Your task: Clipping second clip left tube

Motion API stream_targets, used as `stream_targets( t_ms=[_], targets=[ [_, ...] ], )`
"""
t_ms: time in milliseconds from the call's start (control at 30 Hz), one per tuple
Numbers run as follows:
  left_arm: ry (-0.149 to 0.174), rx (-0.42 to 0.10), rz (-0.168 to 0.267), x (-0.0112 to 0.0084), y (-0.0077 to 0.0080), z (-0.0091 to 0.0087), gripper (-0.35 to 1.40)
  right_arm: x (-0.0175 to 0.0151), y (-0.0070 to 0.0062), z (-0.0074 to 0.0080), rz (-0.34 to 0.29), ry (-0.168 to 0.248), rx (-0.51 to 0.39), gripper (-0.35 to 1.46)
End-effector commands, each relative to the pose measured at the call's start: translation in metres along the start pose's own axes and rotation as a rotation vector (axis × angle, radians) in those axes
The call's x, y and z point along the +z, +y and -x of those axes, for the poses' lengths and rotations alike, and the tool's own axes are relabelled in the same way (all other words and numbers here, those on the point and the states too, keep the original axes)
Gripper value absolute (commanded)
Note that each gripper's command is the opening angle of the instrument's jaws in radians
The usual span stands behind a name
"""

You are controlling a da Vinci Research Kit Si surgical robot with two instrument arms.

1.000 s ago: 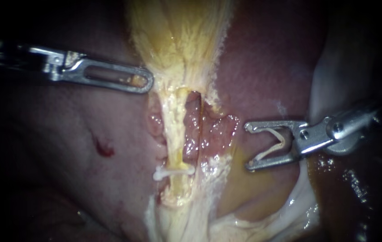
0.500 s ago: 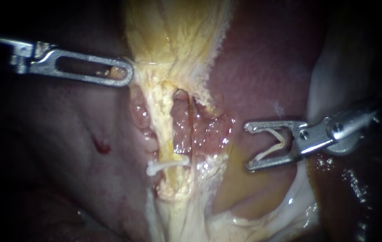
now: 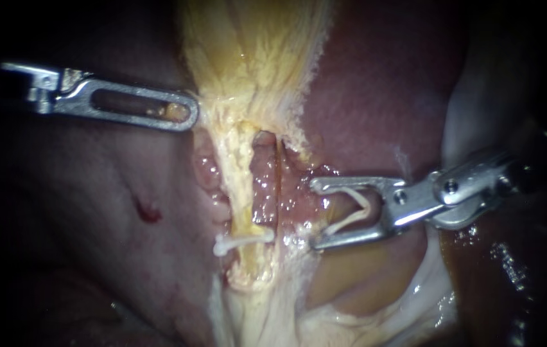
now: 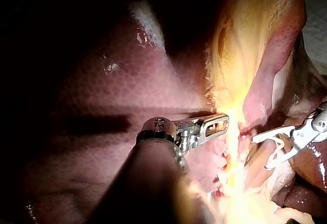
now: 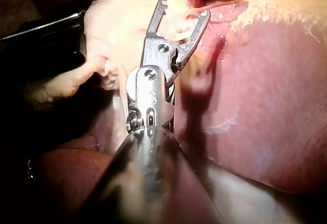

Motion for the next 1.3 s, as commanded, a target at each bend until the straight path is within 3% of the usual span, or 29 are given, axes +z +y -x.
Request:
stream_targets(
  t_ms=[33,233,533,833,1000,1300],
  targets=[
    [0.000,0.001,-0.001,0.0000,0.0001,0.0000,-0.35,0.0005,0.0000,0.0000,-0.004,0.001,0.002,0.49],
    [0.000,0.001,0.000,0.0001,0.0000,0.0000,-0.35,0.0030,0.0001,0.0006,-0.007,0.007,0.013,0.49],
    [0.001,0.001,-0.002,0.0001,0.0000,0.0000,-0.35,0.0052,0.0011,0.0038,-0.014,0.010,0.056,0.49],
    [0.001,0.000,-0.002,0.0001,-0.0002,-0.0001,-0.35,0.0055,0.0029,0.0065,-0.013,0.011,0.100,0.49],
    [0.003,0.000,-0.004,0.0001,-0.0003,-0.0001,-0.35,0.0054,0.0033,0.0070,-0.014,0.011,0.104,0.49],
    [0.002,0.000,-0.004,0.0001,-0.0003,-0.0001,-0.35,0.0062,0.0031,0.0064,-0.043,0.025,0.138,0.49]
  ],
)
